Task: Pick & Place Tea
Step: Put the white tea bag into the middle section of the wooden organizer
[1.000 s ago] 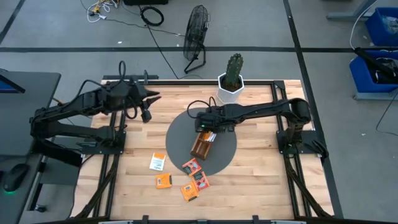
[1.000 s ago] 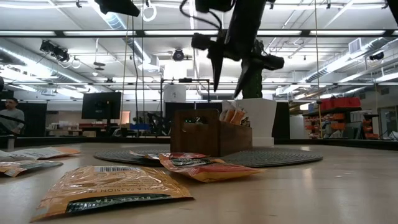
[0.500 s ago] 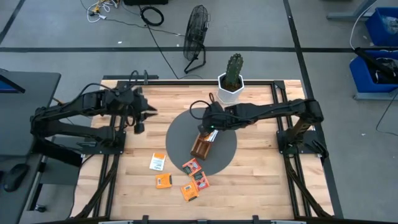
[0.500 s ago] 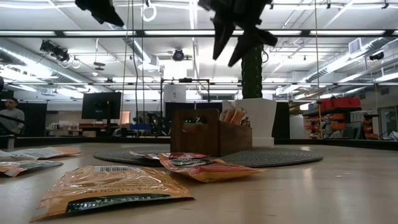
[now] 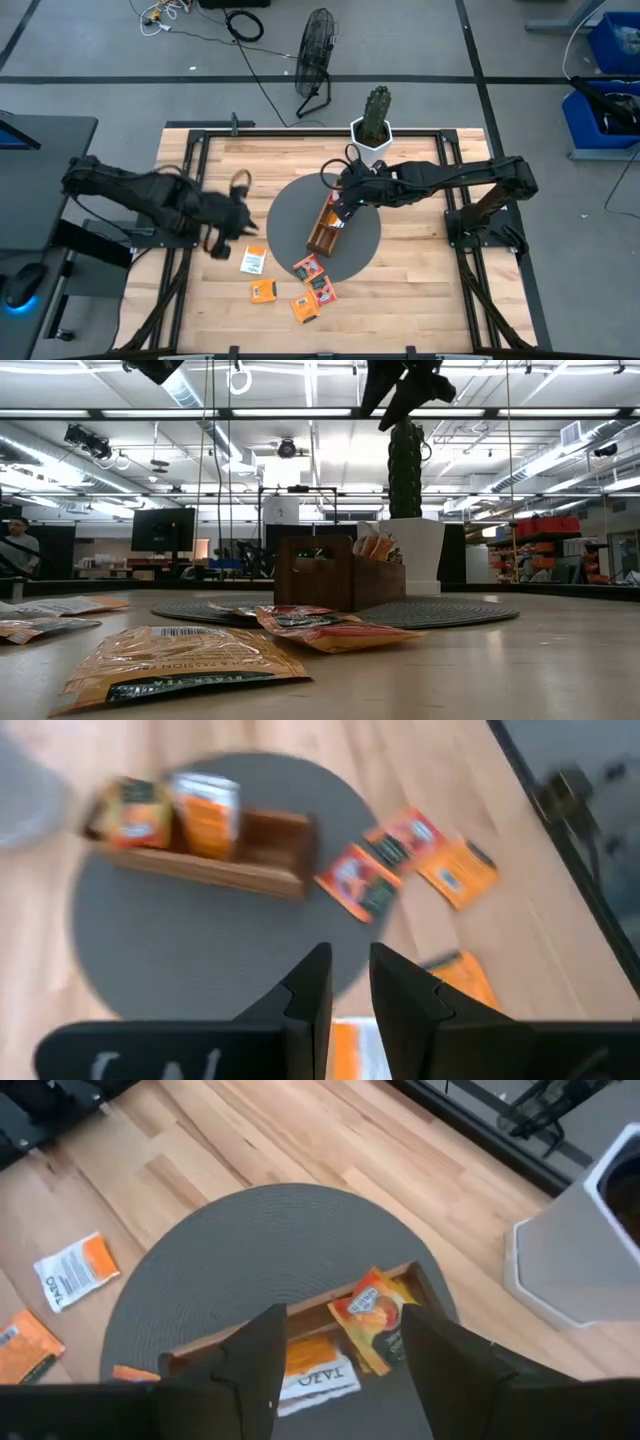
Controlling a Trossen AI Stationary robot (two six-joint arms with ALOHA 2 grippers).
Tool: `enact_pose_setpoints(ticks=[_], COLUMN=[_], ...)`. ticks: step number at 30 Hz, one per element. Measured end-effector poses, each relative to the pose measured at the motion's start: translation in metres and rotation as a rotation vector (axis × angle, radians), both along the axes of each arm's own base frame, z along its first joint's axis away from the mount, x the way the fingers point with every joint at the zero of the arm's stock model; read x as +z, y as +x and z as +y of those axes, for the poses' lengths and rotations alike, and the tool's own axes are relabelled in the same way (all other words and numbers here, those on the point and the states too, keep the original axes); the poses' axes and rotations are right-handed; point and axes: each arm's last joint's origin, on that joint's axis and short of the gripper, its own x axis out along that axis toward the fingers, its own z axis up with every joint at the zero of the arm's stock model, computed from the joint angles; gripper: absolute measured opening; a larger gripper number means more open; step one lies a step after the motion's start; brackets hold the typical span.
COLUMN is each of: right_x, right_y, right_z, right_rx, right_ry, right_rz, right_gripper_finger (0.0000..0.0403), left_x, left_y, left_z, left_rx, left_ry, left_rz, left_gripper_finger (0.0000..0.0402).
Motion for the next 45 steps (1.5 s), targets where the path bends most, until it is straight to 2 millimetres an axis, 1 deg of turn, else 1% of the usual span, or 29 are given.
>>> enact_pose_setpoints(ticks=[2, 6, 11, 15, 19, 23, 25, 29, 33, 36, 41, 45], right_x=[0.002, 0.004, 0.004, 0.004, 0.003, 0.003, 0.003, 0.003, 0.003, 0.003, 0.003, 0.003], right_y=[-0.003, -0.007, -0.009, -0.009, -0.009, -0.009, -0.009, -0.010, -0.010, -0.010, -0.010, -0.010], right_z=[0.000, -0.001, 0.002, 0.003, 0.005, 0.007, 0.007, 0.007, 0.007, 0.008, 0.010, 0.010], right_rx=[0.012, 0.024, 0.070, 0.086, 0.114, 0.128, 0.135, 0.137, 0.138, 0.140, 0.151, 0.150], right_ry=[-0.010, -0.019, -0.044, -0.051, -0.065, -0.071, -0.075, -0.075, -0.074, -0.075, -0.080, -0.079], right_rz=[0.011, 0.031, 0.061, 0.068, 0.082, 0.086, 0.089, 0.093, 0.093, 0.093, 0.096, 0.095], right_gripper_finger=[0.0203, 0.0203, 0.0203, 0.0203, 0.0203, 0.0203, 0.0203, 0.0203, 0.0203, 0.0203, 0.0203, 0.0203], left_x=[-0.011, -0.035, -0.065, -0.091, -0.115, -0.133, -0.139, -0.150, -0.160, -0.168, -0.183, -0.188], left_y=[0.006, 0.016, 0.032, 0.041, 0.048, 0.052, 0.055, 0.058, 0.059, 0.060, 0.065, 0.066], left_z=[-0.013, -0.033, -0.059, -0.077, -0.088, -0.094, -0.094, -0.095, -0.094, -0.094, -0.097, -0.098], left_rx=[-0.030, -0.002, 0.015, 0.031, 0.011, 0.040, 0.066, 0.096, 0.112, 0.110, 0.073, 0.038], left_ry=[0.008, 0.037, 0.052, 0.069, 0.074, 0.074, 0.075, 0.089, 0.153, 0.188, 0.219, 0.238], left_rz=[0.077, 0.235, 0.352, 0.460, 0.565, 0.641, 0.662, 0.699, 0.722, 0.743, 0.766, 0.783], left_gripper_finger=[0.0076, 0.0076, 0.0076, 0.0076, 0.0076, 0.0078, 0.0087, 0.0121, 0.0159, 0.0176, 0.0180, 0.0165])
